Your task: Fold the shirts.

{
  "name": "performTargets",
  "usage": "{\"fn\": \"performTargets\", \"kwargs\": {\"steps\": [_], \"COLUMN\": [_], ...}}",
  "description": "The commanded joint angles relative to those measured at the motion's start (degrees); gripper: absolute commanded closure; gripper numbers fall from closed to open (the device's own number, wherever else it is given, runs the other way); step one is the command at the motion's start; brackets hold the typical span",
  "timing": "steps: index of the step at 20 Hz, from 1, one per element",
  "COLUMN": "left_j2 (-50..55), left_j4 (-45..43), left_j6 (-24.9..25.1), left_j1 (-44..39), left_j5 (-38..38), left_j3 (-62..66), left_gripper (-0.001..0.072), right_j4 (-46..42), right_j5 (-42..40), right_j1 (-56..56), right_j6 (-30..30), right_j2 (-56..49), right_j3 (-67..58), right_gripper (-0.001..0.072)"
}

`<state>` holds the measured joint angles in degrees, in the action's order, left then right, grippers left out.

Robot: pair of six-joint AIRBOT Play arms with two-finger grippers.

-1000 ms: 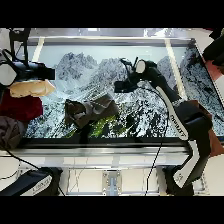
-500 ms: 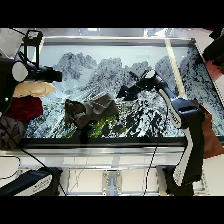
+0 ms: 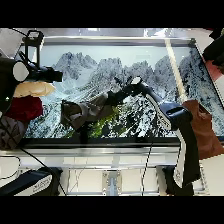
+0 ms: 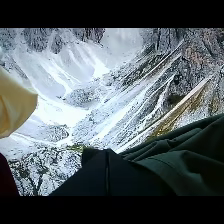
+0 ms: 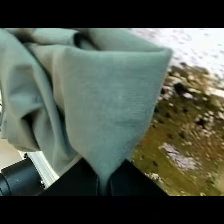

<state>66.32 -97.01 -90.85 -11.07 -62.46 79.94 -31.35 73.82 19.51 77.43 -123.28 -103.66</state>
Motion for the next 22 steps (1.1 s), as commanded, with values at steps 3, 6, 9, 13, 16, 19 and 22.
{"fn": "performTargets", "kwargs": {"steps": [3, 6, 9, 13, 16, 19, 22], "left_j2": [0.0, -0.2, -0.7, -1.3, -1.3, -1.3, -1.3], "left_j4": [-0.1, 0.0, 0.0, 0.0, 0.0, 0.2, 0.2], "left_j6": [0.0, 0.0, 0.0, 0.0, 0.0, 0.0, 0.0], "left_j1": [0.0, 0.0, 0.0, 0.0, 0.0, 0.0, 0.0], "left_j5": [-1.5, -1.5, -1.8, -1.9, -1.9, -1.9, -1.9], "left_j3": [0.0, 0.0, 0.0, 0.0, 0.0, 0.0, 0.0], "left_gripper": [0.0697, 0.0697, 0.0697, 0.0697, 0.0697, 0.0697, 0.0697], "right_j4": [-1.2, -8.3, -15.4, -21.6, -25.0, -27.3, -27.6], "right_j5": [9.4, 16.4, 18.0, 24.5, 27.9, 31.6, 31.6], "right_j1": [-3.3, -10.1, -20.9, -38.1, -52.7, -67.1, -79.8], "right_j6": [3.1, 8.6, 10.3, 12.0, 11.1, 8.2, 3.8], "right_j2": [1.7, 7.3, 17.6, 27.3, 33.1, 36.1, 39.9], "right_j3": [-9.4, -16.9, -16.1, -15.0, -13.0, -10.7, -2.8], "right_gripper": [0.0694, 0.0694, 0.0695, 0.0696, 0.0696, 0.0696, 0.0695]}}
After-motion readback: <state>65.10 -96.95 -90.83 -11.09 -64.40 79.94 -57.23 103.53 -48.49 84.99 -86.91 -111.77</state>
